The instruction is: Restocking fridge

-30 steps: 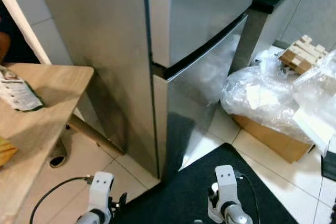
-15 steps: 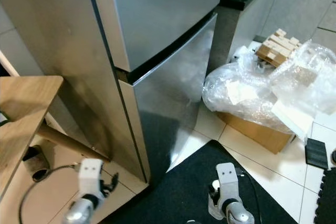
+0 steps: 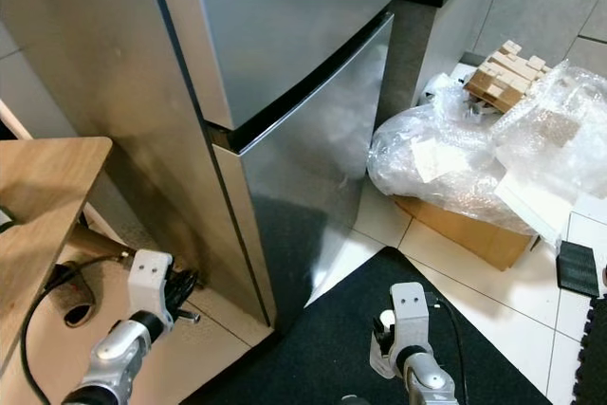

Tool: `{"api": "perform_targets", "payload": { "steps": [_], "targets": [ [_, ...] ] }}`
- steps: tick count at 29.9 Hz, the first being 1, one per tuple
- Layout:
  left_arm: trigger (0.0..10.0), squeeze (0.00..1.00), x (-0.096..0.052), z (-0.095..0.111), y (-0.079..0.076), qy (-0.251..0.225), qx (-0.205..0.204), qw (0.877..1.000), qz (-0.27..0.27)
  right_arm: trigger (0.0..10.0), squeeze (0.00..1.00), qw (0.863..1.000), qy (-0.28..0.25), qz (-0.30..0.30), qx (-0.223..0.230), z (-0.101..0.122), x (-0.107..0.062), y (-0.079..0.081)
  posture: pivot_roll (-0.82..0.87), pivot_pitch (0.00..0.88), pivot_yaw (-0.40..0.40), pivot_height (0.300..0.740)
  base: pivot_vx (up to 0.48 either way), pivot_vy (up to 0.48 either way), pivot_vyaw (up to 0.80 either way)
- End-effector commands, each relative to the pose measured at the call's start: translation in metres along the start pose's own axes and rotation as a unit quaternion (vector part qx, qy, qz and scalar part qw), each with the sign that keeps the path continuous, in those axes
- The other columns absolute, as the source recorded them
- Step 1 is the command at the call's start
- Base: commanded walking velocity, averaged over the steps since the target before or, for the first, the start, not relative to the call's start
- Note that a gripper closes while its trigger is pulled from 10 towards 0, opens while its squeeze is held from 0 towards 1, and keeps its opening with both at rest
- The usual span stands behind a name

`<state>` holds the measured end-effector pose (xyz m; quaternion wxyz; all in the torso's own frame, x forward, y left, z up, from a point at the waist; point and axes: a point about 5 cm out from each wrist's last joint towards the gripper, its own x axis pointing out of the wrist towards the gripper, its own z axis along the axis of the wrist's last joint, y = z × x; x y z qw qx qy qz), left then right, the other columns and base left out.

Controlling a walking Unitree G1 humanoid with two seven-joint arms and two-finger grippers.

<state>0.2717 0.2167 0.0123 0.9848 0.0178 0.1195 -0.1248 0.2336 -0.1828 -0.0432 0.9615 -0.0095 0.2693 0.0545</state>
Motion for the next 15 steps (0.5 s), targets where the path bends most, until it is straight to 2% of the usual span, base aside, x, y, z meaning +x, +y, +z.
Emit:
{"api": "perform_targets", "payload": {
  "steps": [1, 7, 11, 15],
  "targets": [
    [0.0, 0.0, -0.002, 0.0, 0.003, 0.005, -0.003, 1.0, -0.004, 10.0, 0.0, 1.0, 0.0, 0.007, -0.004, -0.001, 0.0, 0.002, -0.13, 0.116, -0.009, 0.725, 0.0, 0.0, 0.0],
    [0.0, 0.0, 0.012, 0.019, -0.002, -0.028, -0.01, 0.999, -0.039, 10.0, 0.0, 1.0, 0.002, 0.009, -0.013, 0.0, 0.0, -0.002, -0.13, 0.106, -0.022, 0.725, 0.0, 0.0, 0.0],
    [0.0, 0.0, 0.013, 0.022, -0.002, -0.033, -0.005, 0.999, -0.038, 10.0, 0.0, 1.0, 0.004, 0.009, -0.015, 0.0, 0.0, -0.002, -0.13, 0.104, -0.017, 0.725, 0.0, 0.0, 0.0],
    [0.0, 0.0, 0.028, 0.042, -0.003, -0.056, -0.023, 0.997, -0.044, 10.0, 0.0, 1.0, -0.001, 0.009, -0.015, 0.004, 0.001, -0.004, -0.14, 0.098, -0.033, 0.725, 0.0, 0.0, 0.0]
  ]
}}
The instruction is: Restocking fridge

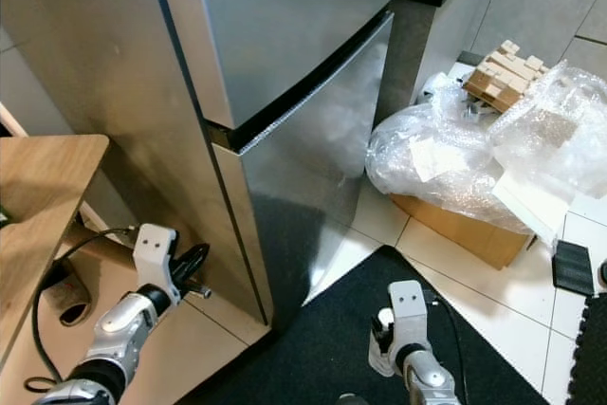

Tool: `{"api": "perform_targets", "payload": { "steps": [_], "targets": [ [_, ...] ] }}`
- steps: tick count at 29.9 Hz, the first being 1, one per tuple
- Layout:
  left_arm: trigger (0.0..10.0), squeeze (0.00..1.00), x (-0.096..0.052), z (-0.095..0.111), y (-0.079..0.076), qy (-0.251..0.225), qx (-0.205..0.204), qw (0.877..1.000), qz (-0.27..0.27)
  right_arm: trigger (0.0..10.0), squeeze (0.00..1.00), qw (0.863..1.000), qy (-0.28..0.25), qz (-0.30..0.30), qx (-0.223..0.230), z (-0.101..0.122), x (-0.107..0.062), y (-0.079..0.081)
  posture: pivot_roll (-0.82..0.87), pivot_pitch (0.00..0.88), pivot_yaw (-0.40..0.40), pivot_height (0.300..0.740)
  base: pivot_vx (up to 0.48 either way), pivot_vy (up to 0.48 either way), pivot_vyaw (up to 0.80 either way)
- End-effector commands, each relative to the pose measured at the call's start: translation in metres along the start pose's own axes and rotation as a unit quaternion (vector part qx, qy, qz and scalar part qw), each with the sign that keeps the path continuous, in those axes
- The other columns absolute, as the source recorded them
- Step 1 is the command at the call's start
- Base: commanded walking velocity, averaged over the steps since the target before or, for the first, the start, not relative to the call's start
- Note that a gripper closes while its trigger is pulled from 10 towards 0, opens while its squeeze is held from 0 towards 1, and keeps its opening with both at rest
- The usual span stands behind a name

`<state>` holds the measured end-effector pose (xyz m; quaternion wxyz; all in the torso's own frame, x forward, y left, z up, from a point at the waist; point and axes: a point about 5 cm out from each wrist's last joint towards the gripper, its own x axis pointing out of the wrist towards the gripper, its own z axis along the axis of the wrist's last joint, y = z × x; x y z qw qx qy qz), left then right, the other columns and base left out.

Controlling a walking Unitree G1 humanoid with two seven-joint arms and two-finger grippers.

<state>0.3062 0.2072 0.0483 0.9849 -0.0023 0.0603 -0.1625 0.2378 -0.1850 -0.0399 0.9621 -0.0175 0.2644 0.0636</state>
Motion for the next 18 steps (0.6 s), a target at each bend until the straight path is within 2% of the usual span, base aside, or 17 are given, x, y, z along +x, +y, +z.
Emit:
{"api": "perform_targets", "payload": {
  "steps": [1, 2, 4, 5, 6, 18],
  "targets": [
    [2.0, 0.0, 0.004, 0.0, -0.006, 0.005, -0.018, 1.0, -0.017, 10.0, 0.0, 1.0, 0.003, 0.003, -0.005, 0.0, 0.0, -0.002, -0.14, 0.098, -0.033, 0.725, 0.0, 0.0, 0.0],
    [3.6, 0.0, 0.006, 0.0, -0.009, 0.005, -0.018, 0.999, -0.031, 10.0, 0.0, 1.0, 0.001, 0.002, -0.004, 0.0, 0.0, -0.002, -0.14, 0.098, -0.033, 0.725, 0.0, 0.0, 0.0],
    [3.6, 0.0, 0.006, 0.0, -0.009, 0.005, -0.018, 0.999, -0.031, 10.0, 0.0, 1.0, 0.001, 0.002, -0.004, 0.0, 0.0, -0.002, -0.14, 0.098, -0.033, 0.725, 0.0, 0.0, 0.0],
    [5.5, 0.0, 0.008, 0.001, -0.011, 0.007, -0.014, 0.999, -0.043, 10.0, 0.0, 1.0, 0.0, 0.002, -0.003, 0.001, 0.0, -0.003, -0.14, 0.095, -0.035, 0.725, 0.0, 0.0, 0.0],
    [10.0, 0.0, 0.01, 0.002, -0.013, 0.008, -0.005, 0.999, -0.051, 10.0, 0.0, 1.0, -0.003, -0.002, 0.002, 0.002, 0.0, -0.004, -0.14, 0.094, -0.035, 0.725, 0.0, 0.0, 0.0],
    [10.0, 0.0, 0.021, 0.015, -0.021, -0.005, 0.005, 0.995, -0.095, 10.0, 0.0, 1.0, -0.005, -0.013, 0.012, 0.002, -0.001, -0.008, -0.14, 0.088, -0.022, 0.725, 0.0, 0.0, 0.0]
  ]
}}
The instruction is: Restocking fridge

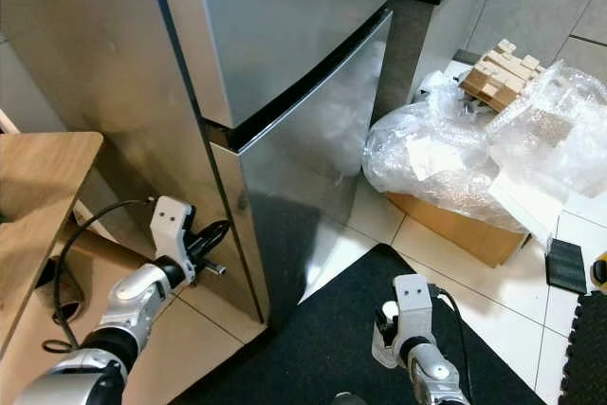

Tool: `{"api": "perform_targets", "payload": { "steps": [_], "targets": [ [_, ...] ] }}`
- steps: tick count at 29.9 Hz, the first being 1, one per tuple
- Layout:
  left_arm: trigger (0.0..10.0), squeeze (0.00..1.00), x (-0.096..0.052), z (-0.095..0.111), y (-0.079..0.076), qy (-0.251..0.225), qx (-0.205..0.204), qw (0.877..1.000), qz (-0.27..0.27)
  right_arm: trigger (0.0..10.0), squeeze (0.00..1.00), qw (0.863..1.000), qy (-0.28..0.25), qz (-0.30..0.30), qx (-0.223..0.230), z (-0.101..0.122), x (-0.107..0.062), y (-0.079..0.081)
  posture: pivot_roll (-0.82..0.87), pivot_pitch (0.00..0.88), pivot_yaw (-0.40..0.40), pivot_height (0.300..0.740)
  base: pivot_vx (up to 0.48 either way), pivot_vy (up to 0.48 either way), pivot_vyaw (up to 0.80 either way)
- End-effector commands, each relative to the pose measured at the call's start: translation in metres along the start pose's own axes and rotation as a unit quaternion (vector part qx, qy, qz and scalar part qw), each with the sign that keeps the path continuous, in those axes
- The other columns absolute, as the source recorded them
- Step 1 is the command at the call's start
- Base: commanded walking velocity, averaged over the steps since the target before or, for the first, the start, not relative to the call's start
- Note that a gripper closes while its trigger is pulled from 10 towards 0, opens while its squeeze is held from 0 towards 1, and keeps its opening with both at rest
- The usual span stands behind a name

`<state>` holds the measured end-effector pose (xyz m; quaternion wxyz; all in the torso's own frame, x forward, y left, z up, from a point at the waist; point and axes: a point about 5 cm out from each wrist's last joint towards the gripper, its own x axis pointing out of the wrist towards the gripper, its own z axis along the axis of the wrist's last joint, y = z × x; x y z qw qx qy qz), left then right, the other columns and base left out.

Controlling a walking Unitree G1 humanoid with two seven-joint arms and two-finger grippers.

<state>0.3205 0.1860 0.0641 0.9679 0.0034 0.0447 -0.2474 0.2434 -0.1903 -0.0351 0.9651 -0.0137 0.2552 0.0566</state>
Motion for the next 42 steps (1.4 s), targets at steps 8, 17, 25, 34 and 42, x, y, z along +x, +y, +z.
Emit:
{"api": "perform_targets", "payload": {
  "steps": [8, 17, 25, 34, 42],
  "targets": [
    [10.0, 0.0, 0.009, 0.005, -0.001, -0.001, -0.004, 1.0, 0.008, 10.0, 0.0, 1.0, 0.002, -0.007, 0.008, -0.004, -0.002, -0.001, -0.14, 0.087, -0.019, 0.725, 0.0, 0.0, 0.0],
    [10.0, 0.0, 0.014, 0.015, 0.003, -0.013, 0.012, 0.999, 0.033, 10.0, 0.0, 1.0, -0.001, -0.007, 0.008, -0.002, -0.001, -0.001, -0.14, 0.09, -0.021, 0.725, 0.0, 0.0, 0.0],
    [10.0, 0.0, 0.009, 0.018, 0.015, -0.017, 0.014, 0.997, 0.073, 10.0, 0.0, 1.0, -0.001, -0.007, 0.007, -0.002, -0.002, -0.002, -0.14, 0.091, -0.024, 0.725, 0.0, 0.0, 0.0],
    [10.0, 0.0, 0.012, 0.019, 0.015, -0.024, -0.006, 0.996, 0.084, 10.0, 0.0, 1.0, -0.003, -0.006, 0.005, 0.0, -0.001, -0.002, -0.15, 0.094, -0.027, 0.725, 0.0, 0.0, 0.0],
    [10.0, 0.0, 0.022, 0.025, 0.008, -0.03, -0.008, 0.996, 0.079, 10.0, 0.0, 1.0, -0.006, -0.009, 0.005, 0.001, 0.0, -0.004, -0.15, 0.099, -0.023, 0.725, 0.0, 0.0, 0.0]
  ]
}}
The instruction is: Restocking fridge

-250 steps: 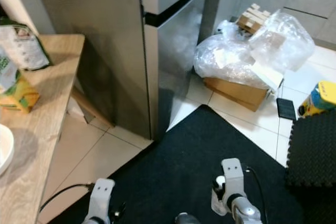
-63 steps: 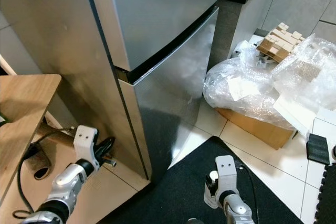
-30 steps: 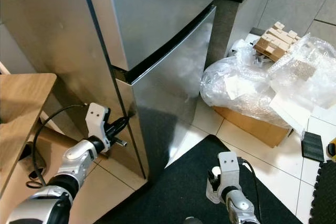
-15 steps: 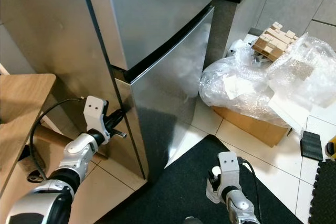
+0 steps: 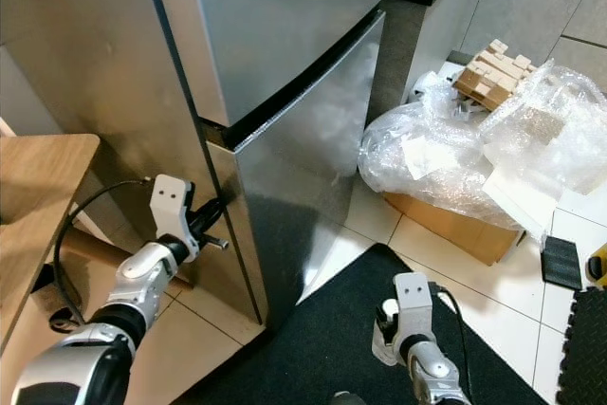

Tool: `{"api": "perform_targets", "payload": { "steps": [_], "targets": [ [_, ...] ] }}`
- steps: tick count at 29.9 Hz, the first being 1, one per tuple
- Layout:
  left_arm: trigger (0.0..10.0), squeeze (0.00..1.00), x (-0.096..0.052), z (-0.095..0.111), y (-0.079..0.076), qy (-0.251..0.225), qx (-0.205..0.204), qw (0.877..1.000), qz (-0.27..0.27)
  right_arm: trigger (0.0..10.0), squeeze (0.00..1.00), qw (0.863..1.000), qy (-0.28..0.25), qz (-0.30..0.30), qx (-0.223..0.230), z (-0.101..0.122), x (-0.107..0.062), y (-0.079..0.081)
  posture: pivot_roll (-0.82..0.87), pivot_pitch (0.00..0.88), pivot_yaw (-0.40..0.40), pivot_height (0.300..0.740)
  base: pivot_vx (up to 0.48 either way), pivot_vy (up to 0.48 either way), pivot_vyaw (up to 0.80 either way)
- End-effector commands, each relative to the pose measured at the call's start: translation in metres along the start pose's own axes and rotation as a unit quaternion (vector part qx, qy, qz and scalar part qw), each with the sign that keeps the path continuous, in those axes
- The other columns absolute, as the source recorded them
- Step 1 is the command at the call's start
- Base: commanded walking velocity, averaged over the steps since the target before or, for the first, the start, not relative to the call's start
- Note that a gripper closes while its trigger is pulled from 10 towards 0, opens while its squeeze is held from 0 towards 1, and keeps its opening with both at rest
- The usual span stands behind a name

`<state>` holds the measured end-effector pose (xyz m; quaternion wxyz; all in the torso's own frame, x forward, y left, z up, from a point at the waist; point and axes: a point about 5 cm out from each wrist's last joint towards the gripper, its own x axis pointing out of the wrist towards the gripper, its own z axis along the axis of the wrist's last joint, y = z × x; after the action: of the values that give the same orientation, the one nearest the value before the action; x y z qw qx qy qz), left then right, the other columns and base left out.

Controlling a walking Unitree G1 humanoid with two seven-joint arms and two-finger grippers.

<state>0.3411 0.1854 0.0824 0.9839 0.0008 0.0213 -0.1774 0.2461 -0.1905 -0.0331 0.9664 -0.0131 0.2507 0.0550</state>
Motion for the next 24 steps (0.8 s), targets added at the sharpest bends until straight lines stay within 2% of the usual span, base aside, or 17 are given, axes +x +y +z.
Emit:
{"api": "perform_targets", "payload": {
  "steps": [1, 7, 8, 9, 10, 13, 24],
  "targets": [
    [10.0, 0.0, 0.0054, 0.0047, -0.0017, -0.006, -0.008, 1.0, 0.007, 10.0, 0.0, 1.0, -0.001, -0.008, 0.004, -0.0015, -0.0018, -0.0037, -0.15, 0.099, -0.023, 0.725, 0.0, 0.0, 0.0],
    [10.0, 0.0, 0.009, 0.0086, -0.0023, -0.015, -0.02, 1.0, 0.013, 10.0, 0.0, 1.0, -0.001, -0.01, 0.005, -0.0023, -0.0025, -0.0048, -0.16, 0.097, -0.022, 0.725, 0.0, 0.0, 0.0],
    [10.0, 0.4, 0.0099, 0.0098, -0.0028, -0.019, -0.027, 0.999, 0.012, 10.0, 0.0, 1.0, -0.001, -0.011, 0.006, -0.0023, -0.0025, -0.005, -0.16, 0.098, -0.022, 0.725, 0.0, 0.0, 0.0],
    [10.0, 0.4, 0.0099, 0.0098, -0.0028, -0.019, -0.027, 0.999, 0.012, 10.0, 0.0, 1.0, -0.001, -0.011, 0.006, -0.0023, -0.0025, -0.005, -0.16, 0.098, -0.022, 0.725, 0.0, 0.0, 0.0],
    [10.0, 1.0, 0.0108, 0.0105, -0.0036, -0.022, -0.035, 0.999, 0.009, 10.0, 0.0, 1.0, -0.001, -0.011, 0.006, -0.0021, -0.0024, -0.0051, -0.16, 0.098, -0.022, 0.725, 0.0, 0.0, 0.0],
    [10.0, 1.0, 0.0119, 0.0113, -0.0051, -0.027, -0.05, 0.998, 0.003, 10.0, 0.0, 1.0, -0.002, -0.012, 0.006, -0.0012, -0.0019, -0.0053, -0.16, 0.099, -0.024, 0.725, 0.0, 0.0, 0.0],
    [10.0, 1.0, 0.0129, 0.0112, -0.0104, -0.026, -0.043, 0.998, -0.027, 10.0, 0.0, 1.0, -0.003, -0.014, 0.006, -0.0006, -0.0016, -0.0054, -0.16, 0.104, -0.021, 0.725, 0.0, 0.0, 0.0]
  ]
}}
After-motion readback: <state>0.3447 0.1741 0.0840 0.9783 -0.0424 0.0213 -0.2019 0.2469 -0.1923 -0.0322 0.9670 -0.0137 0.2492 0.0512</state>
